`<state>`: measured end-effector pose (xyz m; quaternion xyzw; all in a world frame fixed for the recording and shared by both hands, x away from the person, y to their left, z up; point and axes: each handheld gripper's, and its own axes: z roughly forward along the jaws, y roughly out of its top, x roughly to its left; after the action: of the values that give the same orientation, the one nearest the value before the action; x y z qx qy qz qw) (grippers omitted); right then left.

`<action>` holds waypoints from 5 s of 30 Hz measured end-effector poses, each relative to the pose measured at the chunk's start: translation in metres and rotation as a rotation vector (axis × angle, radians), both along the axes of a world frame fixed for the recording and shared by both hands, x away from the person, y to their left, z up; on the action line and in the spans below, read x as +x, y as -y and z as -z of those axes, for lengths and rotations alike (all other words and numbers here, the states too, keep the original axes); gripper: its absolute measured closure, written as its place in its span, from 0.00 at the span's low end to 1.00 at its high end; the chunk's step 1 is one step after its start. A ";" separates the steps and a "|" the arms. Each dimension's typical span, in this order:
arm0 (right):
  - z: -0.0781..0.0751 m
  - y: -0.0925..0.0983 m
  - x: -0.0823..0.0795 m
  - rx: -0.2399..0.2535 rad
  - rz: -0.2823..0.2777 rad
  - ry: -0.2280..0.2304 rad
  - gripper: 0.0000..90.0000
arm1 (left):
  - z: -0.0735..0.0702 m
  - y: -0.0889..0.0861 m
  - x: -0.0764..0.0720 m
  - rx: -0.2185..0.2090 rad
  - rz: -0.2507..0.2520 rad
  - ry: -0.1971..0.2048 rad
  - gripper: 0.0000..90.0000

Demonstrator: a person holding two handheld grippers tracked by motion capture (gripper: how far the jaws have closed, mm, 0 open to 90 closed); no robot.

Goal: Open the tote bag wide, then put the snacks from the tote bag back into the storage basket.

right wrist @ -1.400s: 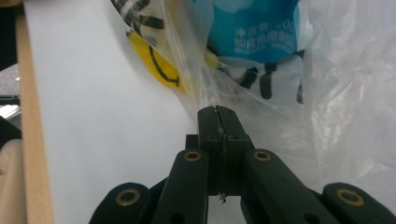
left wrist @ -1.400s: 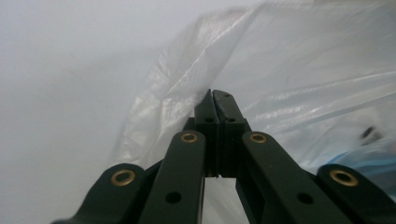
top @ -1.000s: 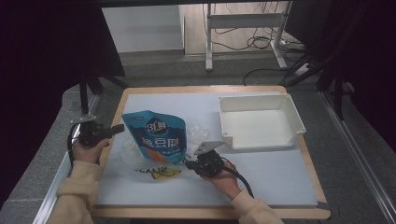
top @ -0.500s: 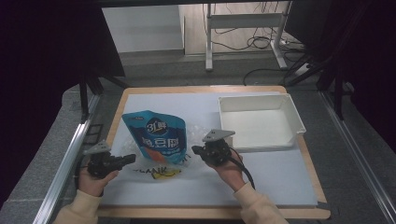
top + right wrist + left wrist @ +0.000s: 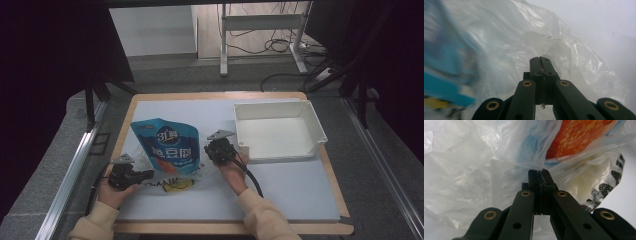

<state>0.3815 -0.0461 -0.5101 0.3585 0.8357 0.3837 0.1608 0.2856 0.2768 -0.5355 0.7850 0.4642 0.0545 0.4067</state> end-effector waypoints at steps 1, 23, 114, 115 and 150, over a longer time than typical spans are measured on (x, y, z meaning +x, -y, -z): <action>0.005 -0.001 0.003 -0.024 0.022 -0.004 0.99 | 0.002 0.000 0.000 0.004 0.003 -0.009 1.00; 0.009 0.012 0.006 0.003 0.039 -0.025 0.99 | -0.002 -0.004 -0.017 -0.054 -0.012 0.029 1.00; -0.096 0.037 -0.051 0.303 -0.302 0.143 0.55 | -0.005 -0.018 -0.064 0.073 -0.199 0.219 0.32; -0.099 0.035 -0.050 0.312 -0.301 0.144 0.56 | -0.005 -0.018 -0.064 0.072 -0.200 0.219 0.32; -0.115 -0.010 -0.019 0.362 -0.433 0.097 0.97 | -0.003 -0.020 -0.066 0.080 -0.205 0.210 0.32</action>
<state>0.3624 -0.0360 -0.3948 0.1759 0.8019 0.5690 0.0486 0.2193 0.2973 -0.5328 0.7391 0.4942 0.1957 0.4138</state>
